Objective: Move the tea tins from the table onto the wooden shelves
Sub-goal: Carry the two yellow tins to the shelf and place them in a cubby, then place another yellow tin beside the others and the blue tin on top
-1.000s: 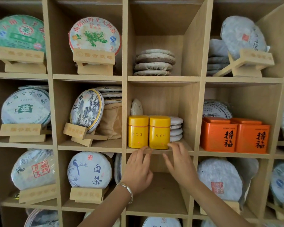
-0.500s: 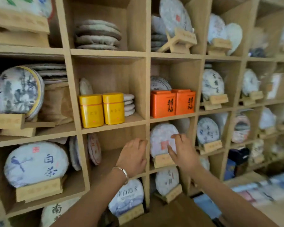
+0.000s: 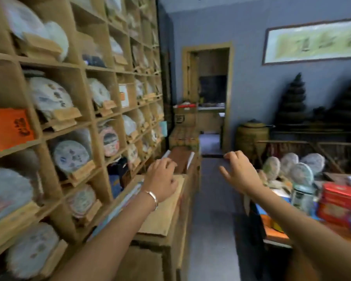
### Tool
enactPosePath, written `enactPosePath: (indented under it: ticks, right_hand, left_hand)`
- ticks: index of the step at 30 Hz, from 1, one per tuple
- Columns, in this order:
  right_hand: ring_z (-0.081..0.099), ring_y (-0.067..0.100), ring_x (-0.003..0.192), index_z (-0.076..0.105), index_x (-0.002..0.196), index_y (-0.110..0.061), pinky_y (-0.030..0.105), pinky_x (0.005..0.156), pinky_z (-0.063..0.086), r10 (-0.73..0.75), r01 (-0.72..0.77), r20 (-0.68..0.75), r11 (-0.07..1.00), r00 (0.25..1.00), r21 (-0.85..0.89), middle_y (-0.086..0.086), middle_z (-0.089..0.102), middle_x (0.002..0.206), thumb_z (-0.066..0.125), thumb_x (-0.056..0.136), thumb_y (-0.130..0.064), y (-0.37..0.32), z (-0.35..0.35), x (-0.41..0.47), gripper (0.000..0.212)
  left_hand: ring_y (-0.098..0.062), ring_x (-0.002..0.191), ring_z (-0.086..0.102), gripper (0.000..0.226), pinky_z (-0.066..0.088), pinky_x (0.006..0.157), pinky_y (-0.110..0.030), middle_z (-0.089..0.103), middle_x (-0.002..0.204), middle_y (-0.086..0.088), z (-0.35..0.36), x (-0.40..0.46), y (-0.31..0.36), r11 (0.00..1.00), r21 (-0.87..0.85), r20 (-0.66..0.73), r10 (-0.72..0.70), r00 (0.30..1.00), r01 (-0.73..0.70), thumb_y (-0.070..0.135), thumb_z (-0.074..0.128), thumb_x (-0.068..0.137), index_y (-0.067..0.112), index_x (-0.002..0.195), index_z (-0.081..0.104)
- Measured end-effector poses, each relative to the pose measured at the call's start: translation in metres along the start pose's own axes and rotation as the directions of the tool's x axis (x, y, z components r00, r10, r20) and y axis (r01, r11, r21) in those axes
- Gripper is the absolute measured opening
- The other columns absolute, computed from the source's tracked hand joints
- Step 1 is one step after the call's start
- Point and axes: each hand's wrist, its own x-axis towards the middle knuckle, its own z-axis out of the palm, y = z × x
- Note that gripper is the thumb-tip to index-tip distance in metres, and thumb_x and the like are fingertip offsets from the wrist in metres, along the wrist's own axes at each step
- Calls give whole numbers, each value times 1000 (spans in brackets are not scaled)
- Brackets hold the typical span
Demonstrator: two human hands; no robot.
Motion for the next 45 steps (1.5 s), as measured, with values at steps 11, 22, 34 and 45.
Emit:
enactPosePath:
  ticks: [11, 22, 34, 45]
  right_hand:
    - [55, 35, 100, 56, 107, -1, 44, 85, 46, 369, -381, -96, 883, 924, -273, 19, 55, 106, 65, 85, -27, 239, -154, -97, 35]
    - [53, 22, 104, 51, 117, -12, 34, 85, 49, 434, -407, 17, 858, 901, -312, 9, 53, 117, 57, 90, -33, 396, -170, -99, 35]
    - [52, 26, 101, 49, 113, -8, 36, 81, 45, 376, -311, 328, 921, 867, -234, 11, 50, 111, 57, 89, -35, 465, -34, -56, 36]
    - [48, 20, 103, 42, 122, -19, 32, 80, 44, 377, -367, 676, 915, 633, -167, 2, 46, 112, 63, 69, -66, 499, 123, -59, 74]
  left_hand:
    - [-24, 103, 55, 40, 47, 88, -37, 57, 115, -4, 71, 114, 267, 892, -254, -52, 373, 926, -374, 29, 58, 79, 16, 117, 58]
    - [-24, 102, 54, 35, 49, 86, -38, 56, 115, -4, 169, 177, 409, 908, -258, 109, 366, 924, -329, 36, 53, 85, 18, 114, 54]
    - [-24, 114, 50, 51, 49, 91, -36, 51, 128, -4, 297, 229, 392, 947, -260, 384, 282, 879, -190, 40, 55, 85, 22, 132, 44]
    - [-26, 122, 43, 65, 49, 91, -41, 43, 135, -7, 465, 295, 352, 886, -368, 692, 464, 553, -283, 29, 63, 84, 21, 141, 33]
